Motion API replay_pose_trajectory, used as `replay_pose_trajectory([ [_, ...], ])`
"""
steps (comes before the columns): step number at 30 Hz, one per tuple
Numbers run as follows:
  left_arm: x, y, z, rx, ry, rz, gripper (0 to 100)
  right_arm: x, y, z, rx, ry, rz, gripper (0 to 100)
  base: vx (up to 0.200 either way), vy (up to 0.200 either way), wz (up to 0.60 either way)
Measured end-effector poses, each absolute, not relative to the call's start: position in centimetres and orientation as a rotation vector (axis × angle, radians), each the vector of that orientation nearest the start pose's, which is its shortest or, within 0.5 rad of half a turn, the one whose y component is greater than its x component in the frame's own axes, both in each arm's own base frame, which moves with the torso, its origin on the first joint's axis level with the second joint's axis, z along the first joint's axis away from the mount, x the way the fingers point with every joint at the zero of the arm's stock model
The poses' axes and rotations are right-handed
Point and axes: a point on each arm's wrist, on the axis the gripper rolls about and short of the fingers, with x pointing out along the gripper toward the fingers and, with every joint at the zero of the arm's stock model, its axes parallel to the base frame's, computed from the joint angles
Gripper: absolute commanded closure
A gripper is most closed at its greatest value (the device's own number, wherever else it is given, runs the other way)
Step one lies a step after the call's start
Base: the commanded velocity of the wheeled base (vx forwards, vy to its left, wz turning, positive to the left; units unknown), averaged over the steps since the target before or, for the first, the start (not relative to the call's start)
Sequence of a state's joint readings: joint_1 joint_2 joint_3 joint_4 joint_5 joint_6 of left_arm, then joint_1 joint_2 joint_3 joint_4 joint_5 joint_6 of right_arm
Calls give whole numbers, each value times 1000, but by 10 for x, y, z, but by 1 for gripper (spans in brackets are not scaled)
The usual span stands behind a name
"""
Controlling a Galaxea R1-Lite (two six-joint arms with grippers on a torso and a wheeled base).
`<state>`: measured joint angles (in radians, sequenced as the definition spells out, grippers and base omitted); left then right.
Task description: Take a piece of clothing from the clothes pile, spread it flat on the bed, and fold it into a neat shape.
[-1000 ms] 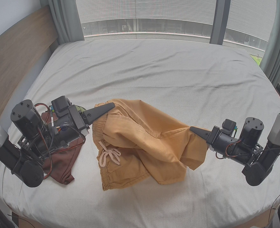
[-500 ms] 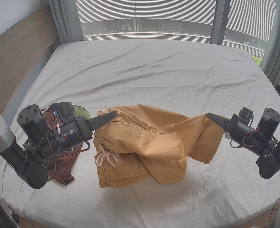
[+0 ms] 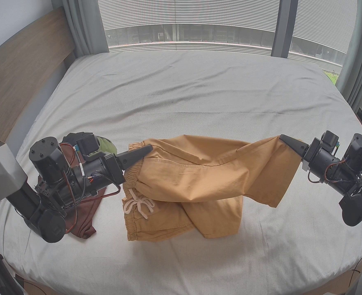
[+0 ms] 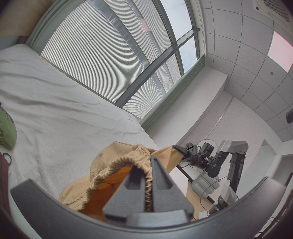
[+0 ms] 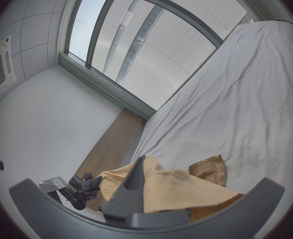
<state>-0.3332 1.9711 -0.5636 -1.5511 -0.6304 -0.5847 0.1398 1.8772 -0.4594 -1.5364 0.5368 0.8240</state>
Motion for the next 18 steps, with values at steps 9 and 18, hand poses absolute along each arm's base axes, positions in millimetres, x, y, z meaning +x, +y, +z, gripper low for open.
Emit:
replay_pose_trajectory([
  [9, 300, -111, 127, -488, 123, -951, 100, 287, 43, 142, 762, 136, 666, 100, 0, 0, 0],
  [18, 308, -101, 130, -490, 93, -907, 100, 286, 32, 149, 751, 110, 668, 100, 0, 0, 0],
])
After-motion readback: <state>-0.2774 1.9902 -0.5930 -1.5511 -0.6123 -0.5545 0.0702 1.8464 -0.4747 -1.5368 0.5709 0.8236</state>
